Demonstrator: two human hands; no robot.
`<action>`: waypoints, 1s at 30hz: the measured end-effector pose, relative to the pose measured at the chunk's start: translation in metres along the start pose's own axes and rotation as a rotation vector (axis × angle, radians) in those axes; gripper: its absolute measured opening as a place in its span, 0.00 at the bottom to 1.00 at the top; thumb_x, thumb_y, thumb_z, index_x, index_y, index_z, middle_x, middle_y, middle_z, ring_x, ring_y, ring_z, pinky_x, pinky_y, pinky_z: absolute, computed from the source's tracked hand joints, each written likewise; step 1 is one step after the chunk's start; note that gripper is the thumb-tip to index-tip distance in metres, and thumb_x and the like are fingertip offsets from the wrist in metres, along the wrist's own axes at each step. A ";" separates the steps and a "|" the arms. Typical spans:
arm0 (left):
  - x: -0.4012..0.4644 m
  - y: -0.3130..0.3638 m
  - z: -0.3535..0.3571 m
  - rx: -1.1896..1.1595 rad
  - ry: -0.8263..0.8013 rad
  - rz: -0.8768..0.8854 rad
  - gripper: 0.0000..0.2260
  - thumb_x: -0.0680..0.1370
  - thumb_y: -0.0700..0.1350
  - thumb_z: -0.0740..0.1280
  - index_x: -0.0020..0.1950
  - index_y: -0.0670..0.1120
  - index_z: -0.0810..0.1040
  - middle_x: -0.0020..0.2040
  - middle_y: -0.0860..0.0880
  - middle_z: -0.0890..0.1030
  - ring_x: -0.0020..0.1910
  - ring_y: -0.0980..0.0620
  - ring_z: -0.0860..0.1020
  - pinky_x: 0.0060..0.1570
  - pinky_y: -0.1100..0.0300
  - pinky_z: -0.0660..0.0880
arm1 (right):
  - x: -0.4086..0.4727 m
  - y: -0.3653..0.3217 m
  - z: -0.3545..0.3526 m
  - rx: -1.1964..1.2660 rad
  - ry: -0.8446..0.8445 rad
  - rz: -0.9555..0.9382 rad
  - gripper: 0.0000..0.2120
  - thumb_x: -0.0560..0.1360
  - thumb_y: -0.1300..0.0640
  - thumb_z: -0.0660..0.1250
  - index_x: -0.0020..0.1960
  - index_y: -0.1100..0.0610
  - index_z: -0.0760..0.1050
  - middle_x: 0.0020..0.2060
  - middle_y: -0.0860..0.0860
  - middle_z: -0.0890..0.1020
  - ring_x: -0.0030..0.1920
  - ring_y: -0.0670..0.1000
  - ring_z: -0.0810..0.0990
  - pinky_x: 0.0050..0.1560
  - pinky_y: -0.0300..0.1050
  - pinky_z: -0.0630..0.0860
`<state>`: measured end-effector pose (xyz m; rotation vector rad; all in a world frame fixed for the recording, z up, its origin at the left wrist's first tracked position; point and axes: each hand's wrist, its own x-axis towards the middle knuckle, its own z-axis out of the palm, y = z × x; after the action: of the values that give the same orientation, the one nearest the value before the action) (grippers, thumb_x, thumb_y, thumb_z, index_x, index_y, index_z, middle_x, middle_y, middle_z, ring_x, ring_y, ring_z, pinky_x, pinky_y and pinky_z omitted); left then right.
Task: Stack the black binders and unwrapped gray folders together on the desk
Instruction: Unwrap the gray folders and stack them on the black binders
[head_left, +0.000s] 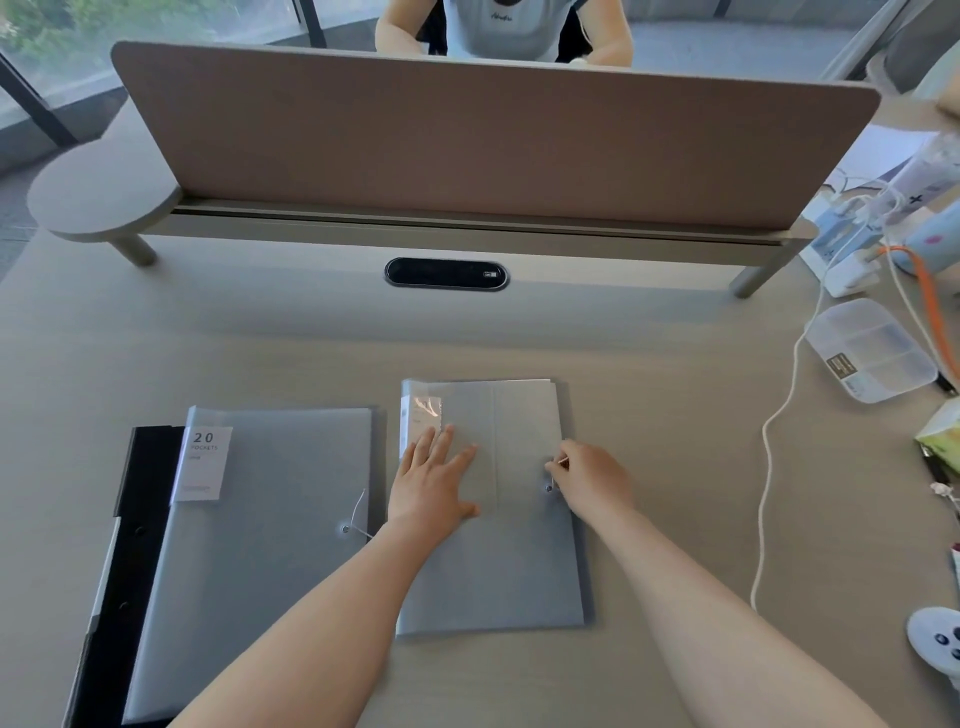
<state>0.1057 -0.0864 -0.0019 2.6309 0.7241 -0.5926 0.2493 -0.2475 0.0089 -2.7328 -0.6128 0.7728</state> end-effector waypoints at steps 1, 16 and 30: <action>-0.002 0.000 0.000 -0.006 0.013 -0.022 0.38 0.75 0.60 0.69 0.81 0.57 0.54 0.83 0.49 0.45 0.82 0.47 0.42 0.79 0.51 0.42 | -0.001 0.003 -0.001 0.063 0.026 0.022 0.08 0.77 0.50 0.63 0.46 0.55 0.74 0.40 0.50 0.80 0.41 0.54 0.76 0.39 0.46 0.69; -0.031 -0.010 -0.009 -0.600 0.154 -0.601 0.28 0.74 0.52 0.73 0.67 0.40 0.70 0.64 0.40 0.74 0.65 0.38 0.71 0.61 0.47 0.71 | -0.020 0.006 -0.011 0.221 0.011 0.260 0.18 0.69 0.67 0.59 0.24 0.55 0.59 0.23 0.53 0.65 0.29 0.55 0.62 0.26 0.44 0.54; -0.037 -0.015 -0.019 -1.338 0.224 -0.592 0.14 0.76 0.43 0.74 0.55 0.41 0.72 0.47 0.46 0.80 0.45 0.45 0.81 0.50 0.49 0.79 | -0.019 0.007 -0.002 0.402 0.022 0.328 0.09 0.69 0.66 0.61 0.30 0.60 0.73 0.30 0.63 0.74 0.34 0.56 0.67 0.32 0.46 0.60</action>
<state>0.0744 -0.0812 0.0285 1.2272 1.3470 0.1132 0.2380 -0.2624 0.0169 -2.4828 0.0080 0.8289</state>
